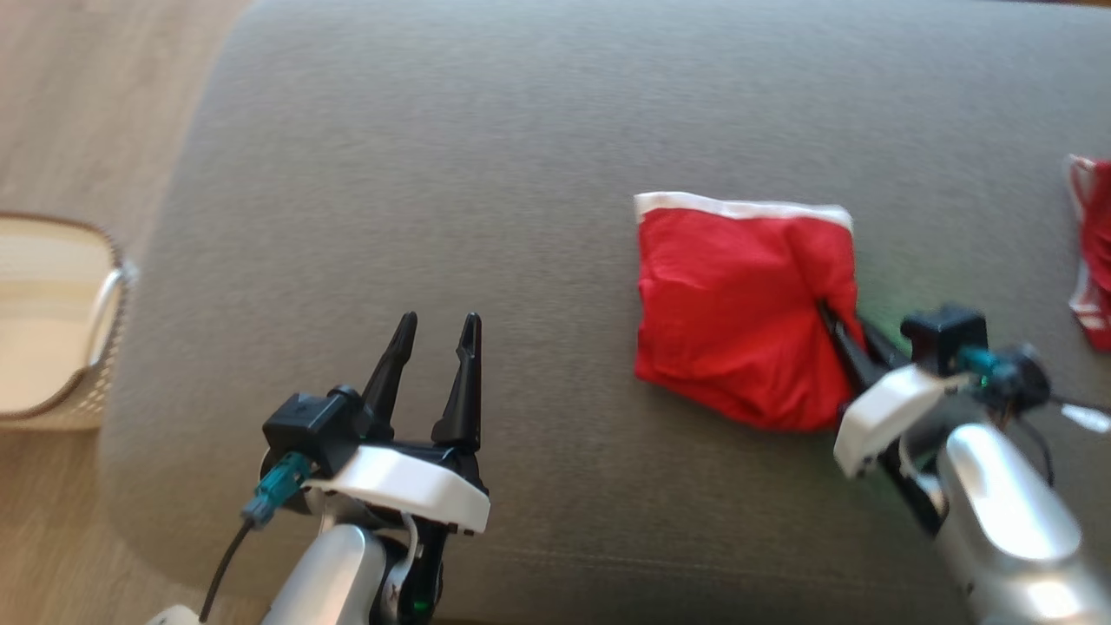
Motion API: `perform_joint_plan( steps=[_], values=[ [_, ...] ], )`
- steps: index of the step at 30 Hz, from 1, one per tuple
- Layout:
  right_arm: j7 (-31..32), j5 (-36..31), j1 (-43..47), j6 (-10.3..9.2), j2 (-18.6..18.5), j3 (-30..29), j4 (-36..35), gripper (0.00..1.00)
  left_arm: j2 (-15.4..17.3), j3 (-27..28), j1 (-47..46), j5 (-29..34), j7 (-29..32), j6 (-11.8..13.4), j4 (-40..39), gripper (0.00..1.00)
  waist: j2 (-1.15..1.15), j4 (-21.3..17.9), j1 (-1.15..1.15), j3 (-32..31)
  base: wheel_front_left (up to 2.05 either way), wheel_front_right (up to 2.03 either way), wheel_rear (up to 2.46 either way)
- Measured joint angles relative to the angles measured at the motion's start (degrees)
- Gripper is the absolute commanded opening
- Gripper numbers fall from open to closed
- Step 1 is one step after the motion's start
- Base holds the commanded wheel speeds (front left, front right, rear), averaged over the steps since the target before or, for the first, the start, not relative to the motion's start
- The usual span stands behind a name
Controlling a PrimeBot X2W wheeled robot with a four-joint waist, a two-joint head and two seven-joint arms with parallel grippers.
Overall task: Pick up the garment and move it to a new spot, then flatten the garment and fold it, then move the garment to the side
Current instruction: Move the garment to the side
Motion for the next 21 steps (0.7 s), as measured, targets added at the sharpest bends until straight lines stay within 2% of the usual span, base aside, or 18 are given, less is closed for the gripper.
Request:
perform_joint_plan(
  steps=[7,15,21],
  values=[
    [2.68,-1.29,-7.97,0.00,-6.10,3.39,-6.94,0.00,0.00,-0.43,-3.67,1.94,0.00,-1.03,-0.03,1.00,0.00,-6.94,0.00,2.31,0.00,0.00,0.00],
    [5.82,2.68,-15.95,0.00,-14.89,5.38,-12.11,0.00,-0.08,-2.11,-10.78,7.15,-0.03,-4.36,2.23,1.00,0.00,-15.77,0.00,7.74,0.00,0.00,0.00],
    [6.16,4.76,-21.45,0.00,-18.24,7.44,-12.88,0.00,-0.09,-2.58,-16.84,11.71,-0.07,-7.05,4.94,1.00,0.00,-22.34,0.00,12.67,0.00,0.00,0.00]
  ],
)
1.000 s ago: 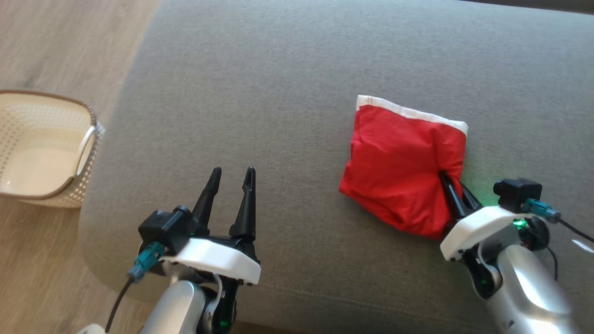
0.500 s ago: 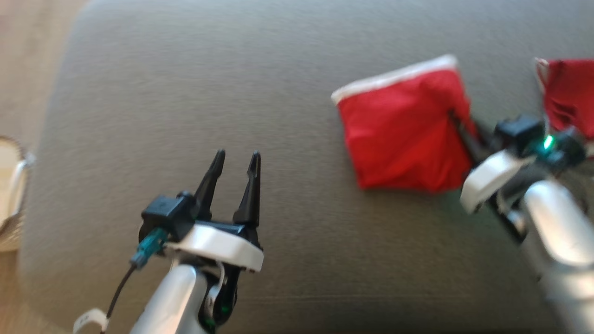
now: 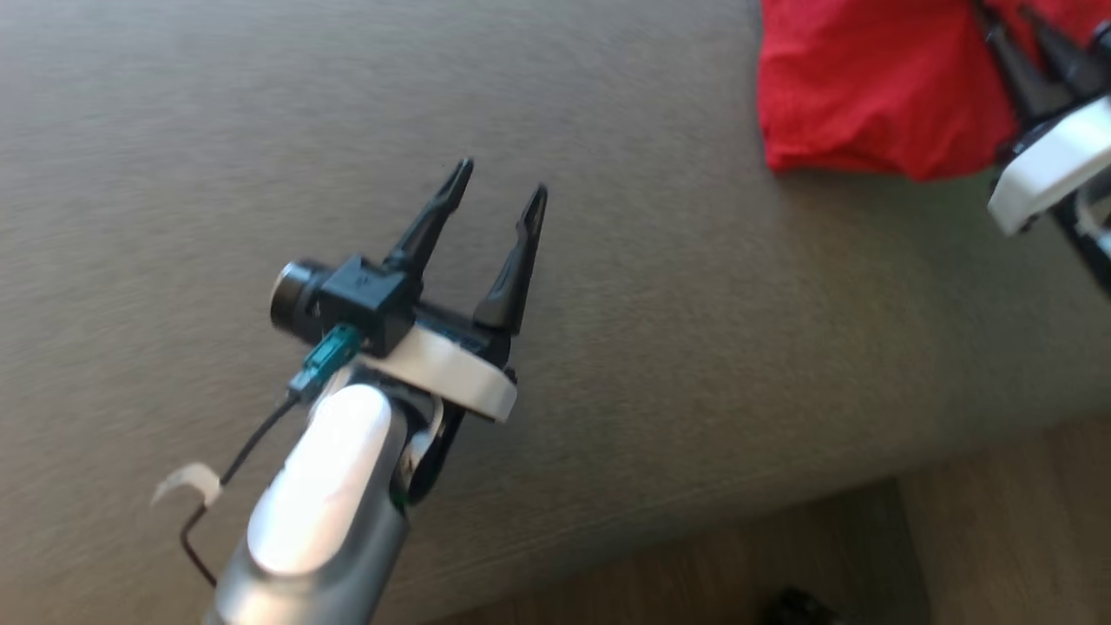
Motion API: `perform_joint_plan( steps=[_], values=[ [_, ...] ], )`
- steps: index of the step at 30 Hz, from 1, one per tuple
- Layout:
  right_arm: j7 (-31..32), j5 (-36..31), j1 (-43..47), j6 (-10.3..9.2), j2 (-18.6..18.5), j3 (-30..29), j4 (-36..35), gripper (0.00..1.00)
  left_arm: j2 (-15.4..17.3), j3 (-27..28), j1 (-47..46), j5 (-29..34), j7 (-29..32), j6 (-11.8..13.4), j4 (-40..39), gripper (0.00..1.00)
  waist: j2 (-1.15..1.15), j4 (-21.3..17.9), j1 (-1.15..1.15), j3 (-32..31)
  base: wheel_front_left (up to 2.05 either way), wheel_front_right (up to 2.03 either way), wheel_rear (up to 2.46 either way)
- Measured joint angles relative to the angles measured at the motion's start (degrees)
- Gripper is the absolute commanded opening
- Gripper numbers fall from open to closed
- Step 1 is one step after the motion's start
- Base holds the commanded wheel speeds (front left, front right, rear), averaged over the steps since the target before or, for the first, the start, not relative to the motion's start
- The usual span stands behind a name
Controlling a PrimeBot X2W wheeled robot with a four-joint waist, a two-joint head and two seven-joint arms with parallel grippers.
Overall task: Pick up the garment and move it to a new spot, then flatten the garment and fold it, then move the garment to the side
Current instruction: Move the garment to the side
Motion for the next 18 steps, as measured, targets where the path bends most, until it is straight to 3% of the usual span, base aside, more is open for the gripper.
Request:
perform_joint_plan(
  steps=[8,18],
  values=[
    [-2.07,3.26,-7.91,0.00,-2.40,4.54,4.70,0.00,0.45,0.38,-4.82,2.81,-0.14,-1.68,1.93,1.00,0.00,-6.79,0.00,7.17,0.00,0.00,0.00],
    [-5.70,1.63,-15.28,0.00,-5.92,8.87,11.00,0.00,0.63,1.23,-9.46,4.42,-0.76,-2.03,-1.36,1.00,0.00,-9.58,0.00,13.82,0.00,0.00,0.00]
  ],
)
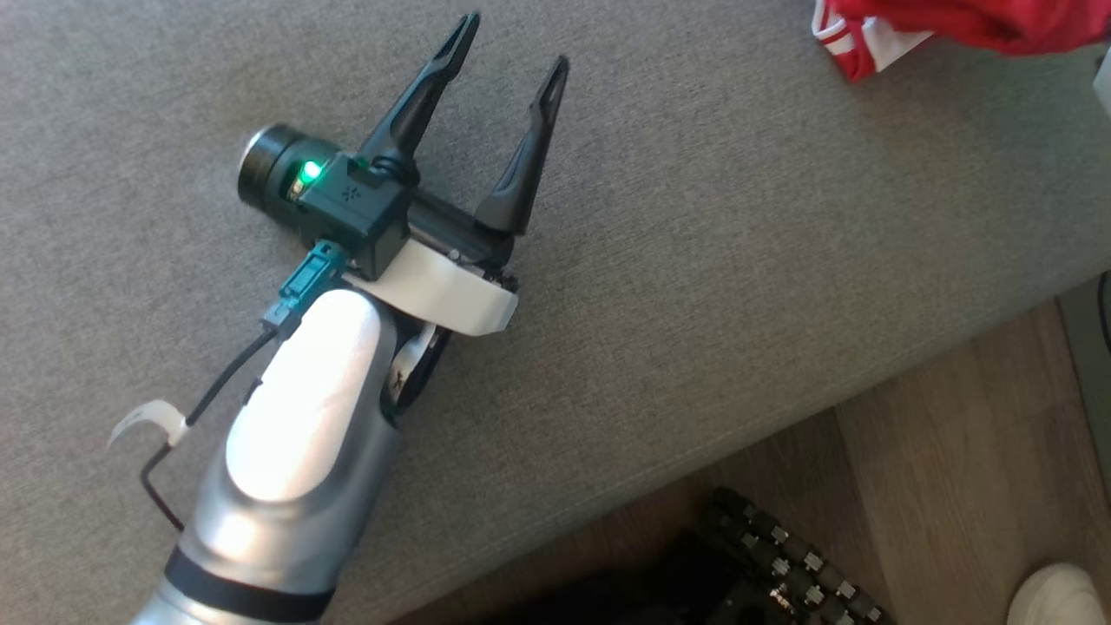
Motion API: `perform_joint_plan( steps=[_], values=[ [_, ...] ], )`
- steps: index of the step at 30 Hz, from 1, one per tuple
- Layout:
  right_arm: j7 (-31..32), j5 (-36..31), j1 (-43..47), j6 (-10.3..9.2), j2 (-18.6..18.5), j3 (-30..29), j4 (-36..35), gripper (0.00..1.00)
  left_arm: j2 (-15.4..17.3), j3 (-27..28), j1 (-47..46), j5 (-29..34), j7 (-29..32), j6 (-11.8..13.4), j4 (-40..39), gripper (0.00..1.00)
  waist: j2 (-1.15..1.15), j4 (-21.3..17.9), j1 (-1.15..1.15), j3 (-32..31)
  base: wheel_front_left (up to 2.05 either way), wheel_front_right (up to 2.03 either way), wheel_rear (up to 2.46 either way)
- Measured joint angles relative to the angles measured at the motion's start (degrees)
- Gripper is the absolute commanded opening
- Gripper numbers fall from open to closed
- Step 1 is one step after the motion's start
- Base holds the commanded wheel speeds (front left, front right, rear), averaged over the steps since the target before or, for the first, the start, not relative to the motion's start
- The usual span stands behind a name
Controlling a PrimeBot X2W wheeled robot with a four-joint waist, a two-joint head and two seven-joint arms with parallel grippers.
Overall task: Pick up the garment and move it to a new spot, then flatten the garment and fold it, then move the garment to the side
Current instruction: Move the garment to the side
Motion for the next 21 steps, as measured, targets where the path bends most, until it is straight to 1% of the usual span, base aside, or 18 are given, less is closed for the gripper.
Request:
perform_joint_plan(
  steps=[4,8,9,10,11,17,21],
  values=[
    [-0.88,-0.54,-1.02,0.00,-0.43,0.24,1.57,0.00,-0.49,0.20,-0.75,0.27,-0.08,-0.02,-1.01,1.00,0.00,0.46,0.00,1.22,0.00,0.00,0.00],
    [-1.52,-1.14,-1.46,0.00,-0.45,0.24,3.35,0.00,-0.96,0.18,-0.92,0.32,-0.45,-0.63,-1.30,1.00,0.00,1.13,0.00,1.53,0.00,0.00,0.00],
    [-1.70,-1.57,-1.54,0.00,-0.45,0.31,3.75,0.10,-1.08,0.18,-0.97,0.31,-0.45,-0.73,-1.19,1.00,0.00,1.34,0.00,1.43,0.00,0.00,0.00],
    [-1.83,-2.15,-1.64,0.00,-0.45,0.34,4.11,0.78,-1.18,0.21,-0.98,0.23,-0.44,-0.87,-0.97,1.00,0.00,1.54,0.00,1.26,0.00,0.00,0.00],
    [-1.94,-2.54,-1.80,0.00,-0.44,0.24,4.37,1.00,-1.25,0.23,-0.97,0.24,-0.44,-0.94,-0.68,1.00,0.00,1.74,0.00,1.05,0.00,0.00,0.00],
    [-2.26,-2.53,-1.91,0.00,-0.41,-1.34,6.39,1.00,-1.25,0.77,-0.31,-1.19,-0.33,-0.91,1.32,1.00,0.00,2.79,0.00,-1.55,0.00,0.00,0.00],
    [-2.26,-2.82,-1.63,0.00,-0.27,-3.49,7.17,1.00,-1.09,1.87,2.35,-2.71,0.11,-0.35,2.02,1.00,0.00,3.81,0.00,-4.52,0.00,0.00,0.00]
  ],
)
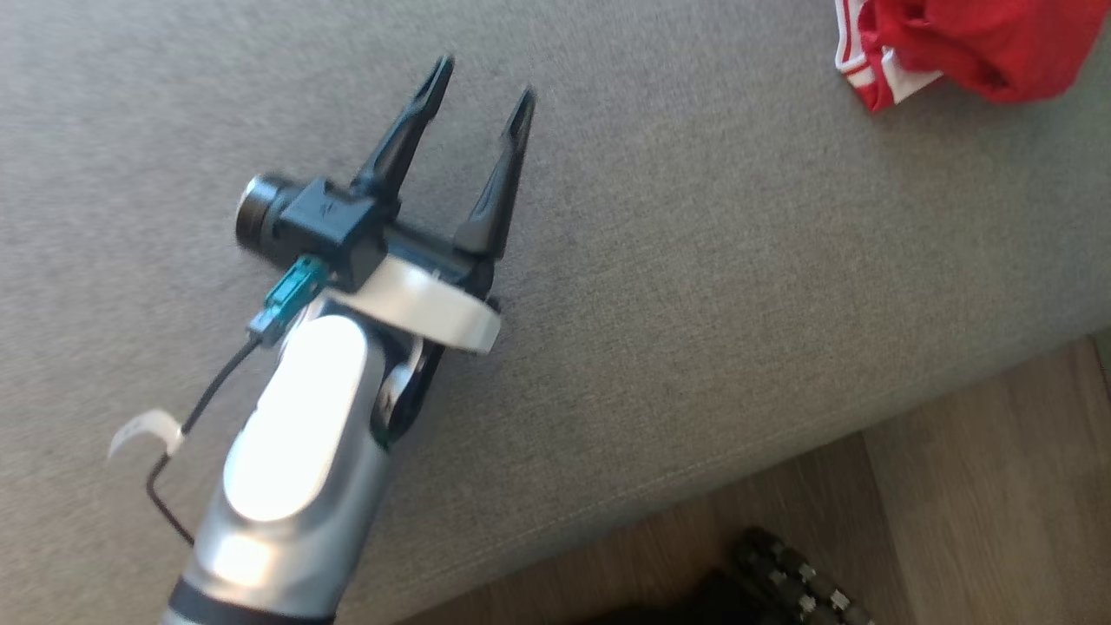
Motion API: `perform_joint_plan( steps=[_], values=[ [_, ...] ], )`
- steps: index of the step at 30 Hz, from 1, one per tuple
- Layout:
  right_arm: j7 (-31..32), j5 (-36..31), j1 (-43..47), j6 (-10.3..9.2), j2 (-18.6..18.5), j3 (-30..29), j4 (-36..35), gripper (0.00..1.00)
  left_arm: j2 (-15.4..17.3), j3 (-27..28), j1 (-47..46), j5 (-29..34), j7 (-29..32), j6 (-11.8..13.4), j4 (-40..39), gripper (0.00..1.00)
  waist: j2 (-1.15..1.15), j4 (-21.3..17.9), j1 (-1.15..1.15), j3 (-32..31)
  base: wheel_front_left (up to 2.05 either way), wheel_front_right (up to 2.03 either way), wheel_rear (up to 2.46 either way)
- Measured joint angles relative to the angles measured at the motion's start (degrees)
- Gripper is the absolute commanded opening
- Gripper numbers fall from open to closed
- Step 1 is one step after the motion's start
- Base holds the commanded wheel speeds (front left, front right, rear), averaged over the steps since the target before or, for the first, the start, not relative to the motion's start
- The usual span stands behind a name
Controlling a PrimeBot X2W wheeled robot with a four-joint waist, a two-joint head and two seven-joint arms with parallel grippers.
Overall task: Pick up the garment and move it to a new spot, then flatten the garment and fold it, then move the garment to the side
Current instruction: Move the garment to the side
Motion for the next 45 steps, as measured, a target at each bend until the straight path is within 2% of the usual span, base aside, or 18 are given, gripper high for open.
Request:
perform_joint_plan(
  steps=[8,18,21,24,31,33,39,45],
  values=[
    [-0.15,-1.31,5.24,0.00,2.20,-5.92,-4.70,1.00,0.26,0.01,4.94,-3.86,0.07,1.67,-1.01,1.00,0.00,2.74,0.00,-6.76,0.00,0.00,0.00],
    [-0.15,-1.74,21.01,0.00,12.65,-14.11,-20.54,1.00,0.24,1.69,11.23,-7.21,0.07,4.54,-3.94,1.00,0.00,9.38,0.00,-15.14,0.00,0.00,0.00],
    [-0.16,-3.86,27.25,0.00,15.52,-16.89,-24.58,1.00,0.24,2.41,13.12,-7.80,0.07,5.11,-4.95,1.00,0.00,11.69,0.00,-17.27,0.00,0.00,0.00],
    [-0.15,-5.36,33.19,0.00,19.23,-20.62,-27.84,1.00,0.25,2.97,14.99,-8.22,0.07,5.67,-5.27,1.00,0.00,13.90,0.00,-19.21,0.00,0.00,0.00],
    [-0.15,-9.02,45.93,0.00,28.10,-25.65,-34.01,1.00,0.29,4.66,20.63,-9.75,0.07,6.97,-5.70,1.00,0.00,18.13,0.00,-23.53,0.00,0.00,0.00],
    [-0.15,-10.53,47.87,0.00,29.63,-26.27,-35.26,1.00,0.31,5.25,21.79,-9.76,0.08,7.01,-5.69,1.00,0.00,18.70,0.00,-24.36,0.00,0.00,0.00],
    [-0.15,-12.81,51.55,0.00,32.55,-26.93,-36.79,1.00,0.35,5.73,23.64,-10.58,0.08,7.44,-4.98,1.00,0.00,19.48,0.00,-25.78,0.00,0.00,0.00],
    [-0.15,-13.81,51.66,0.00,33.00,-26.79,-37.08,1.00,0.35,5.64,24.14,-10.79,0.08,7.57,-4.93,1.00,0.00,19.64,0.00,-25.67,0.00,0.00,0.00]
  ],
)
